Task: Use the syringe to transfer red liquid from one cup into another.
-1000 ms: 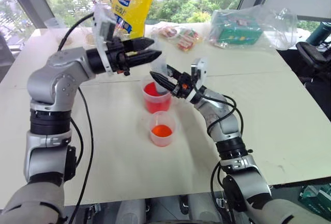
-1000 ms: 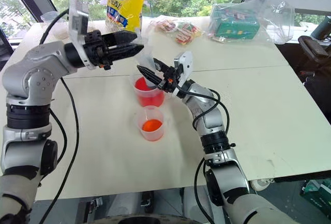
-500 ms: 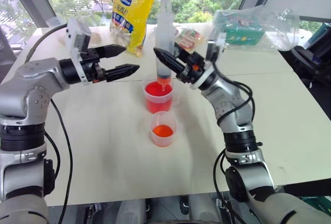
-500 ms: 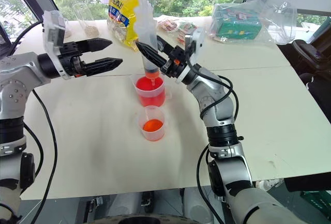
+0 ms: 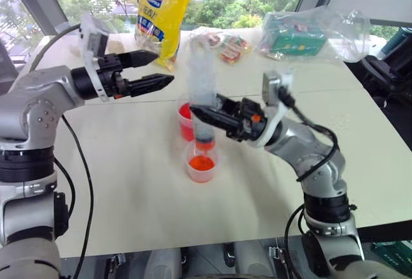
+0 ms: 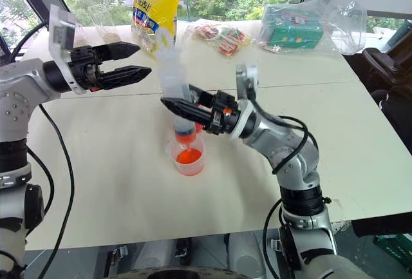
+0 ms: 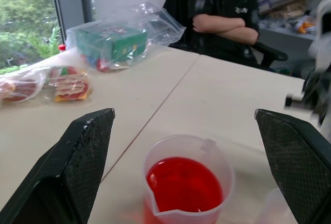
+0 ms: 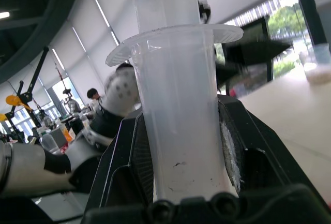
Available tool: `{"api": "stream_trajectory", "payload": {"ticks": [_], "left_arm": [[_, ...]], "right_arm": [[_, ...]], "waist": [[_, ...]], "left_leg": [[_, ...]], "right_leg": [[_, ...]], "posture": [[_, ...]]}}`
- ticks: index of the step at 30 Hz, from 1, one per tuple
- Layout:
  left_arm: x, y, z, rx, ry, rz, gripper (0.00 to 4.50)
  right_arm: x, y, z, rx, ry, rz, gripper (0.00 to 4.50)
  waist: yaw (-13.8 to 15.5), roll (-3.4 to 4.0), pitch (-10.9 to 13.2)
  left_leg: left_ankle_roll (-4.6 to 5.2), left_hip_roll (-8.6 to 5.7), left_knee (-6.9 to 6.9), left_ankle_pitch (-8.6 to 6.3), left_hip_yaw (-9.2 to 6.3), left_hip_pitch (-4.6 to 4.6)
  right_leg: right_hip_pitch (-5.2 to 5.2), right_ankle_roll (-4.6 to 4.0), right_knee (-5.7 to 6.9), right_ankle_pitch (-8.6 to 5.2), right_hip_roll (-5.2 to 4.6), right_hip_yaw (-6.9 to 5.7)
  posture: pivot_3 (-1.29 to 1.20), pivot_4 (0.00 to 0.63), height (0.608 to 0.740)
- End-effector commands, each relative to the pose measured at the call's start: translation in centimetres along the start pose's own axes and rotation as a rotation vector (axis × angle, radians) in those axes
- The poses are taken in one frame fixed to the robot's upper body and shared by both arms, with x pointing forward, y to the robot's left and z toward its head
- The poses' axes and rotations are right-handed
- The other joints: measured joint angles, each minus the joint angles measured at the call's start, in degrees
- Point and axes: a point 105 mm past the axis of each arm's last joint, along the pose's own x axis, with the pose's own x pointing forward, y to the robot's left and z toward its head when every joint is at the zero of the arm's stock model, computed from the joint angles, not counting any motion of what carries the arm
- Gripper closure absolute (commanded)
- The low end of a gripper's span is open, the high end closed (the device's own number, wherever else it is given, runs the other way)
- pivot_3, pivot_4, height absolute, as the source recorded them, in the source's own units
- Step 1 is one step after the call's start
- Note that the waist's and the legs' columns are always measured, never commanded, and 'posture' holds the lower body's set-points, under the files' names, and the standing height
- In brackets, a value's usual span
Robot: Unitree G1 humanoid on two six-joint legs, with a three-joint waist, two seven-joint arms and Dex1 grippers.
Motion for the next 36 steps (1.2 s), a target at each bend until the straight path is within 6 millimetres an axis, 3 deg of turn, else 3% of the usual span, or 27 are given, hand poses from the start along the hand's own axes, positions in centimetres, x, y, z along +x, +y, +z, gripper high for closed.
{"api": "stream_trajectory", "payload": {"ticks": [1,13,25,36], "left_arm": [[0.0,-2.0,1.7,0.030,-0.011,-0.098,0.05],[0.0,-3.0,2.9,0.005,-0.043,-0.152,0.05],[3.8,-3.8,1.3,0.016,-0.063,-0.202,0.05],[4.6,-4.9,0.9,0.003,-0.068,-0.275,0.05]], "right_arm": [[-0.7,-0.4,-1.2,-0.059,0.025,-0.015,3.09],[-0.8,-0.5,-1.9,-0.087,0.033,-0.013,3.09],[-0.6,-0.3,-2.1,-0.098,0.048,-0.001,3.09],[-0.5,-0.5,-1.5,-0.114,0.041,-0.006,3.09]], "waist": [[0.0,-0.01,0.0],[0.0,-0.02,0.0],[0.1,-0.02,0.0],[0.1,-0.02,0.0]], "left_leg": [[0.00,0.00,0.00,0.00,0.00,0.00],[-0.01,0.00,0.00,0.01,-0.02,0.01],[-0.02,-0.02,0.01,0.01,-0.02,0.01],[-0.01,-0.01,0.01,0.01,-0.02,0.02]], "right_leg": [[0.00,0.00,0.00,0.00,0.00,0.00],[0.00,0.00,0.00,-0.01,0.01,0.00],[0.02,0.00,0.00,-0.01,0.01,0.01],[0.02,0.00,0.00,-0.01,0.03,0.01]], "posture": [[0.00,0.150,0.740],[0.00,0.150,0.740],[0.00,0.150,0.740],[0.00,0.150,0.740]]}}
